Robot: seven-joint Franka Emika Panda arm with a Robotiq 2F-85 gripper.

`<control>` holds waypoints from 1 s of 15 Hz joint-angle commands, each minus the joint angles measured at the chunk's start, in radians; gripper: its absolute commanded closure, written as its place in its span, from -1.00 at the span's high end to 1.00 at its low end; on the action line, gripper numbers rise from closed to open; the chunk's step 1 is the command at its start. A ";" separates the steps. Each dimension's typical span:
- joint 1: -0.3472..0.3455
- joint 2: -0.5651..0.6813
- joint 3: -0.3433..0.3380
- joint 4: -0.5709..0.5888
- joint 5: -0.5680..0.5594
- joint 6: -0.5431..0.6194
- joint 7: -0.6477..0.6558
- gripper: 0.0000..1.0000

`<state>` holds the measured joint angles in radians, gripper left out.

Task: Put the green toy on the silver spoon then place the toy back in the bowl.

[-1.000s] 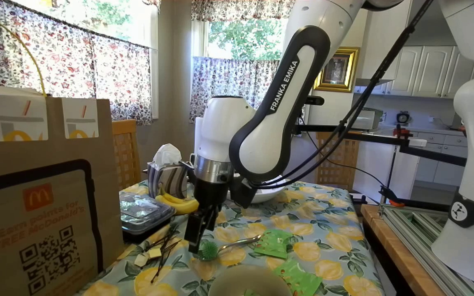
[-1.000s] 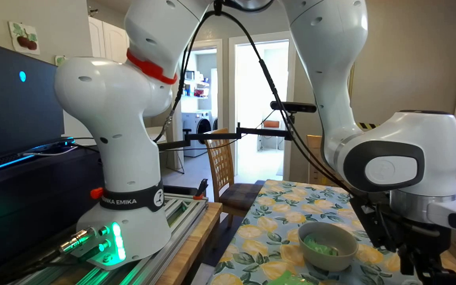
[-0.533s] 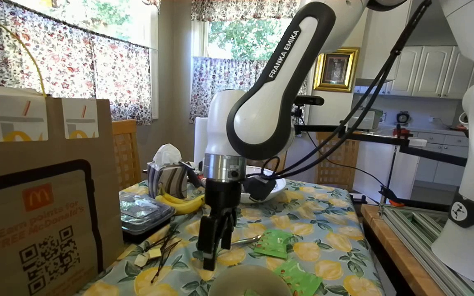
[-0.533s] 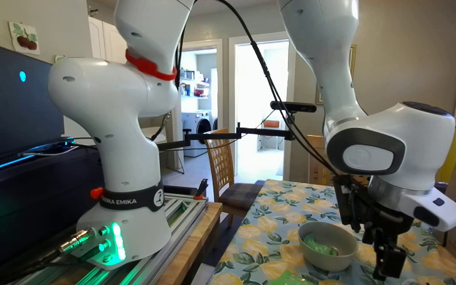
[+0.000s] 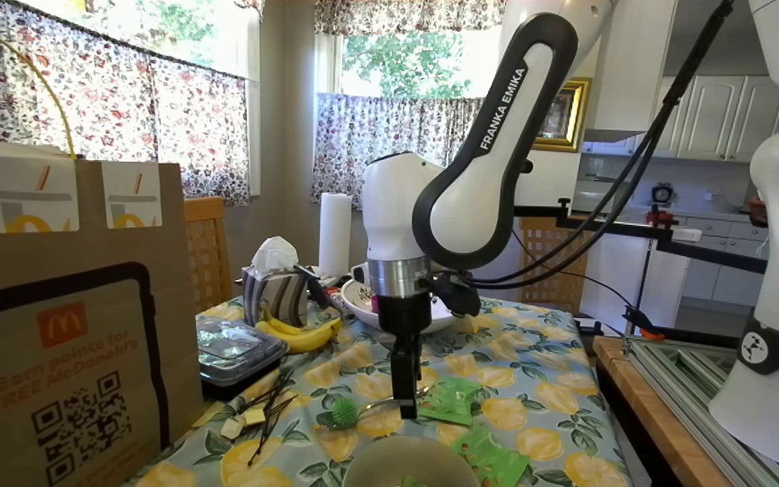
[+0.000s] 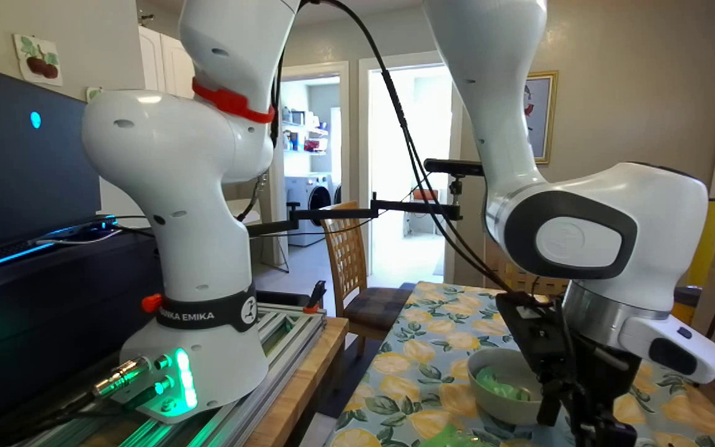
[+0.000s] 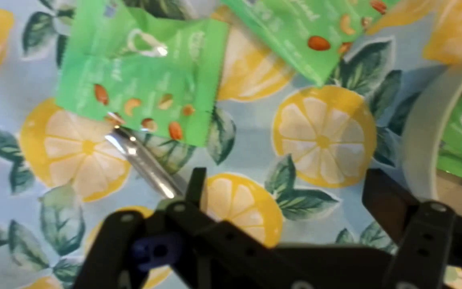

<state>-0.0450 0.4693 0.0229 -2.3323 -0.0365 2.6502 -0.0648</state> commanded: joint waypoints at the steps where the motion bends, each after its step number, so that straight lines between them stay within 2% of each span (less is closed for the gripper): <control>1: 0.088 -0.049 -0.100 -0.040 -0.144 0.006 0.053 1.00; 2: 0.095 -0.045 -0.112 -0.036 -0.175 0.014 0.048 1.00; 5: 0.045 -0.033 -0.072 -0.045 -0.179 0.101 -0.057 1.00; 6: 0.067 -0.018 -0.085 -0.014 -0.166 0.047 -0.001 1.00; 9: 0.066 -0.018 -0.084 -0.014 -0.166 0.053 -0.004 1.00; 10: 0.054 -0.015 -0.065 -0.011 -0.170 0.054 -0.054 1.00; 15: 0.045 0.042 -0.075 0.025 -0.253 0.092 -0.174 1.00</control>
<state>0.0214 0.4648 -0.0553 -2.3396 -0.2407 2.7113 -0.1534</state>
